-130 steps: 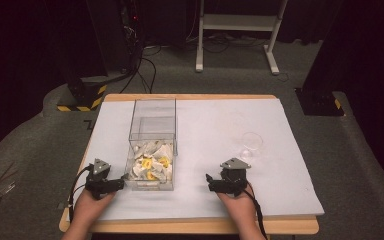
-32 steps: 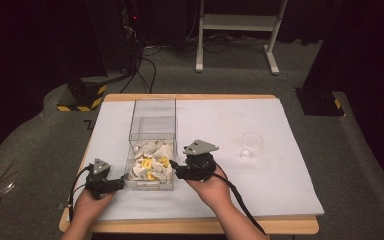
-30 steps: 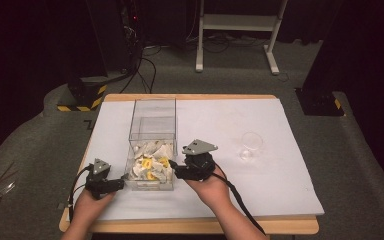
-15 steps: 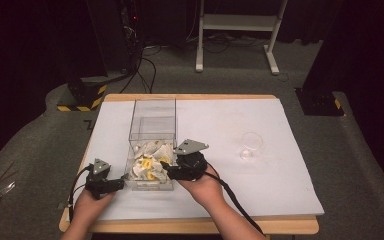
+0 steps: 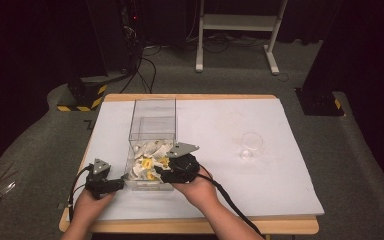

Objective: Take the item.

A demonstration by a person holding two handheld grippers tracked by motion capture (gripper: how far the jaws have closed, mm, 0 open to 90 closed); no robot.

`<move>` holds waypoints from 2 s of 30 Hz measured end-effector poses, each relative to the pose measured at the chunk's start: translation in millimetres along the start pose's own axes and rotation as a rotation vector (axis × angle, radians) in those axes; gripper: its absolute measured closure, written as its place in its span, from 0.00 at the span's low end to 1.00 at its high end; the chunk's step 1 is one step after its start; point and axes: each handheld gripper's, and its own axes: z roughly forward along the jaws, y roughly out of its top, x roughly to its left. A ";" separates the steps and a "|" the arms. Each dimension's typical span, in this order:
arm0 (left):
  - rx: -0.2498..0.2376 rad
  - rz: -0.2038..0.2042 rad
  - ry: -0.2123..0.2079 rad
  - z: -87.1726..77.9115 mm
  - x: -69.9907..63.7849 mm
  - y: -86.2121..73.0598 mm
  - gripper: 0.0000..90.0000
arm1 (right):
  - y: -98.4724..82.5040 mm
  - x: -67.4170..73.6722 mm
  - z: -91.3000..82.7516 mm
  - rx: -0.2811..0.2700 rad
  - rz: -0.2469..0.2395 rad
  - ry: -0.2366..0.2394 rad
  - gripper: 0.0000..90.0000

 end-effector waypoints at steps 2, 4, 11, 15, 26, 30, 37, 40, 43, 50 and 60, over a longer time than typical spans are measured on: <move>0.000 0.001 0.000 0.0 0.0 0.0 0.24 | -0.5 1.3 1.4 0.006 -0.006 0.003 0.48; 0.001 0.004 0.001 -0.1 0.3 0.1 0.24 | -1.1 3.1 3.2 0.014 -0.013 0.007 0.50; 0.000 0.005 0.001 0.0 0.4 0.1 0.24 | -1.8 6.9 9.0 0.040 -0.024 0.019 0.53; 0.000 0.001 0.000 0.0 0.1 0.0 0.24 | -3.1 8.4 12.2 0.059 -0.029 0.028 0.55; 0.001 0.006 0.001 -0.1 0.5 0.1 0.24 | -4.7 9.6 17.1 0.103 -0.041 0.046 0.64; 0.002 0.011 0.002 -0.2 0.9 0.3 0.24 | -5.2 8.9 19.1 0.124 -0.046 0.052 0.66; 0.001 0.011 0.002 -0.1 0.8 0.2 0.24 | -4.7 7.8 23.6 0.157 -0.062 0.058 0.70; 0.001 0.010 0.002 -0.1 0.8 0.2 0.24 | -4.2 7.4 25.3 0.169 -0.064 0.061 0.71; 0.002 0.011 0.002 -0.1 0.9 0.3 0.24 | -3.5 7.4 27.1 0.180 -0.068 0.062 0.71; 0.001 0.009 0.002 -0.1 0.8 0.2 0.24 | -3.7 8.2 29.6 0.201 -0.087 0.070 0.75; 0.002 0.011 0.002 -0.2 0.9 0.2 0.24 | 0.9 4.6 31.8 0.259 -0.072 0.115 0.77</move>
